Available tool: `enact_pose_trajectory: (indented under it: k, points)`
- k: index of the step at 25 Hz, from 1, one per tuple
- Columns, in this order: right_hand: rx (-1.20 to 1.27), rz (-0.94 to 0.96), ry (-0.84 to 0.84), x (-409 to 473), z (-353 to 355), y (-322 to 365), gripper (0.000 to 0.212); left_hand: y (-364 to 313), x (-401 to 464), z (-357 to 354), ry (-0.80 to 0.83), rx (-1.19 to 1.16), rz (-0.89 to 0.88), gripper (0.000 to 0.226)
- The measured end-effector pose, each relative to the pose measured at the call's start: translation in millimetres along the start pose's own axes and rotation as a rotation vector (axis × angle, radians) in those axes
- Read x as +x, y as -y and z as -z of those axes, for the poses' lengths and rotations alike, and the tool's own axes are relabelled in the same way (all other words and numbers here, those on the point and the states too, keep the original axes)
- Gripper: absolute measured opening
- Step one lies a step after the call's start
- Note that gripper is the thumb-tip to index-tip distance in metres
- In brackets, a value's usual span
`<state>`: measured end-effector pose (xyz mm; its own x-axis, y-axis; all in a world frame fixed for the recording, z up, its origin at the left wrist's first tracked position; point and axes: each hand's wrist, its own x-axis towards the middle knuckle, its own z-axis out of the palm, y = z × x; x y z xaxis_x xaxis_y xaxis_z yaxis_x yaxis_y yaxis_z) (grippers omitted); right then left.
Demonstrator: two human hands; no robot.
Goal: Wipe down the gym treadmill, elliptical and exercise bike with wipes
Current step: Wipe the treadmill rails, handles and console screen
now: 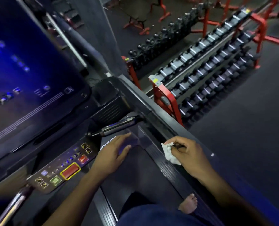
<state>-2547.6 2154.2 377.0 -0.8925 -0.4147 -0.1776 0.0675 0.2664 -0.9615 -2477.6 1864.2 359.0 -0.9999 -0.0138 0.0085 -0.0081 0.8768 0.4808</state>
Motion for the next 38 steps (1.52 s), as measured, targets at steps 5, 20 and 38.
enact_pose_trajectory:
  k: [5, 20, 38]
  points:
    - [-0.044, 0.053, 0.033, -5, -81, 24, 0.033, 44, -64, 40, -0.091, -0.021, 0.070, 0.054]
    - [0.005, 0.202, 0.324, -30, -335, 133, 0.031, 191, -260, 155, -0.572, -0.119, 0.359, 0.060]
    - [-0.083, 0.752, 0.099, 203, -354, 281, 0.026, 284, -136, 306, -0.952, 0.233, 0.355, 0.070]
